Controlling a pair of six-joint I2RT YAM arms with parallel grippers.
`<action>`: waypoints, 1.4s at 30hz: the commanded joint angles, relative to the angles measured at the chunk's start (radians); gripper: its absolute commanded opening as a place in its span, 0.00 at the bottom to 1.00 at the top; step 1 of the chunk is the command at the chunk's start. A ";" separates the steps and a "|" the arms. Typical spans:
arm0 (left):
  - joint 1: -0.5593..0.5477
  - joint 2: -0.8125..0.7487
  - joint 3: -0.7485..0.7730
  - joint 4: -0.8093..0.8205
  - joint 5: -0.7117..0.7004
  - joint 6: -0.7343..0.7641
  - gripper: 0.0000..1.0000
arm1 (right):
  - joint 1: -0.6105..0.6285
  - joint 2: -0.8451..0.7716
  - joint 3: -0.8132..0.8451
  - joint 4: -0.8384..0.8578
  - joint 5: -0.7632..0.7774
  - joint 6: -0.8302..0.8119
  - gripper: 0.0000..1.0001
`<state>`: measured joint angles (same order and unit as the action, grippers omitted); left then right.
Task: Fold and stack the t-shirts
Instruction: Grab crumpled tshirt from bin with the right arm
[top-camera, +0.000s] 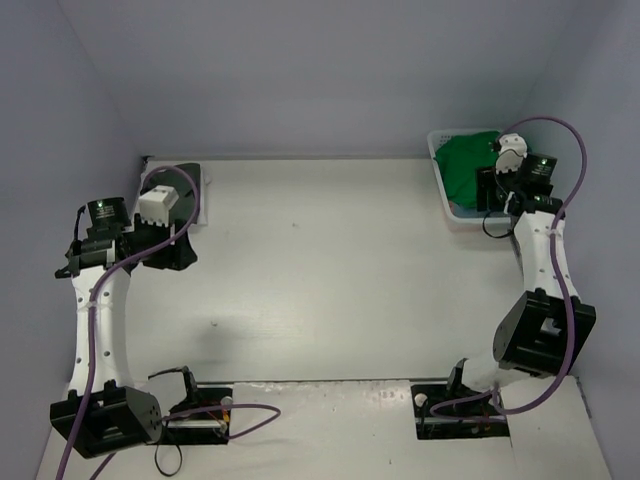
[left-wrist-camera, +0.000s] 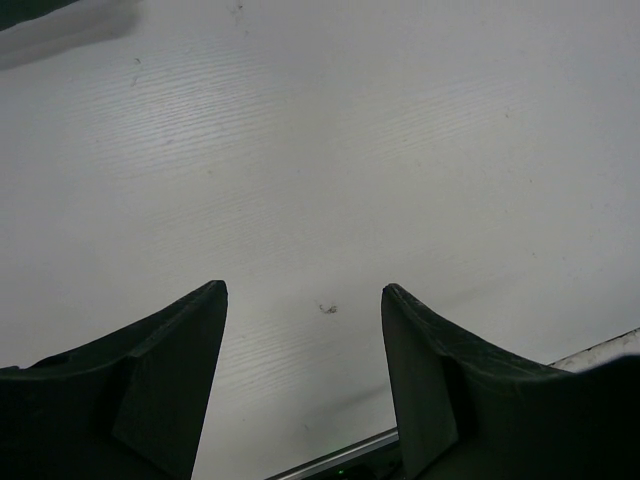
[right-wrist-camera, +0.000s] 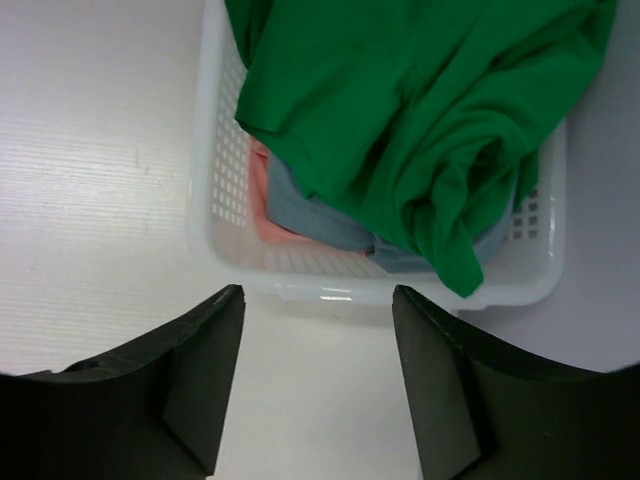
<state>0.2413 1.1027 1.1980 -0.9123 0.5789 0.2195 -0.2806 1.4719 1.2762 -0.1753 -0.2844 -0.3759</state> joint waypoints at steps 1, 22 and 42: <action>0.010 -0.006 0.023 0.052 0.018 -0.006 0.58 | 0.000 0.053 0.069 0.039 -0.116 0.011 0.56; 0.026 -0.007 0.032 0.053 0.016 -0.028 0.58 | 0.001 0.257 0.223 0.008 -0.144 0.060 0.47; 0.024 0.008 0.037 0.049 -0.001 -0.035 0.58 | 0.000 0.280 0.196 0.057 -0.036 0.048 0.49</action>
<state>0.2573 1.1191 1.1980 -0.8989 0.5751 0.1967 -0.2802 1.7653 1.4597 -0.1799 -0.3359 -0.3222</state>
